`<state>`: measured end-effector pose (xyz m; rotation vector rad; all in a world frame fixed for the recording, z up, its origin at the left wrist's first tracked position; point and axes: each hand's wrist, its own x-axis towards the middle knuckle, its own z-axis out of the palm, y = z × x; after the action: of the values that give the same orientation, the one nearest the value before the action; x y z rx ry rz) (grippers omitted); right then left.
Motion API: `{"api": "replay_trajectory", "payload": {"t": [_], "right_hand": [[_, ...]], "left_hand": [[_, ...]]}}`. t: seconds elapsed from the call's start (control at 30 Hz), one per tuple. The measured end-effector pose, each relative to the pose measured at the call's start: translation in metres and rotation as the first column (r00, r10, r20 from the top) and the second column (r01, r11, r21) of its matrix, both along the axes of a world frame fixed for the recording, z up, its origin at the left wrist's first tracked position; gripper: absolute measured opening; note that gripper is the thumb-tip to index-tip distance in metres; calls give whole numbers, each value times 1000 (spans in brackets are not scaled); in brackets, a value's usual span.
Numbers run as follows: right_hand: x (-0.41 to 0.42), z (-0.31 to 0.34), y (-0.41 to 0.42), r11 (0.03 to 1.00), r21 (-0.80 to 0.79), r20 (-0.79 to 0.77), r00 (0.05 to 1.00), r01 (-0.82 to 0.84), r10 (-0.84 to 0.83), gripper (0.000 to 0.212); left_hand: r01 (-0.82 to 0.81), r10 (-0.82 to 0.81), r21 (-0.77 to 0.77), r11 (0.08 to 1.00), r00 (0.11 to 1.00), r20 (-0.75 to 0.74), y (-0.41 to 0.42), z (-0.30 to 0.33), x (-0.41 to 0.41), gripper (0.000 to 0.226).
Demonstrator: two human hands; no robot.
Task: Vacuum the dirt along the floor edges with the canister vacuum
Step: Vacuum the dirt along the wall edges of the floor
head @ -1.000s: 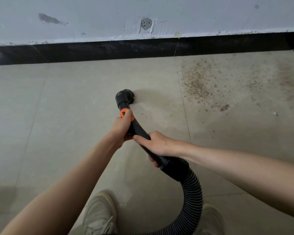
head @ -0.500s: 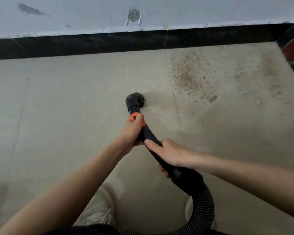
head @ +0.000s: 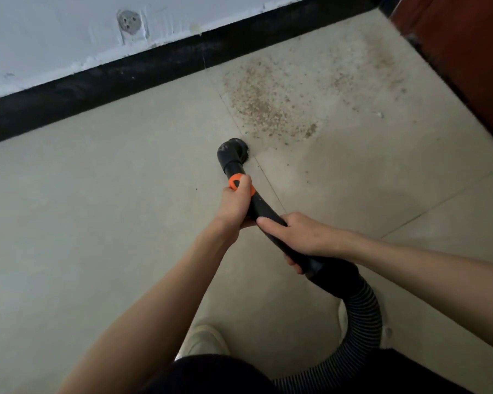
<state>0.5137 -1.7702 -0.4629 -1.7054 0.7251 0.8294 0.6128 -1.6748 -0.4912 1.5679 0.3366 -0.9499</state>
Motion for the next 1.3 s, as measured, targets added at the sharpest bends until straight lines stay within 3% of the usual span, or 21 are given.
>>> {"api": "replay_trajectory", "payload": {"t": [0.4,0.63,0.83,0.93,1.17,1.3], "right_hand": [[14,-18,39,951,33,51,951,-307,305,57],[-38,-15,12,965,107,20,971,-241,240,53],[-44,-19,-9,999,10,92,995,-41,40,56],[-49,-18,-18,999,38,74,997,-16,13,55],[-62,-14,-3,951,146,33,963,-271,269,62],[-79,-17,-6,929,191,2,946,-318,323,62]], "left_hand": [[-249,246,69,966,968,48,67,-14,-13,16],[-224,220,85,971,974,57,39,-14,-57,16],[-19,13,80,997,997,72,-6,-3,-46,18],[34,-40,100,994,997,67,-16,-2,-48,21],[-249,246,143,958,969,34,24,-7,-87,18],[-293,295,153,944,955,13,28,-9,-109,20]]}}
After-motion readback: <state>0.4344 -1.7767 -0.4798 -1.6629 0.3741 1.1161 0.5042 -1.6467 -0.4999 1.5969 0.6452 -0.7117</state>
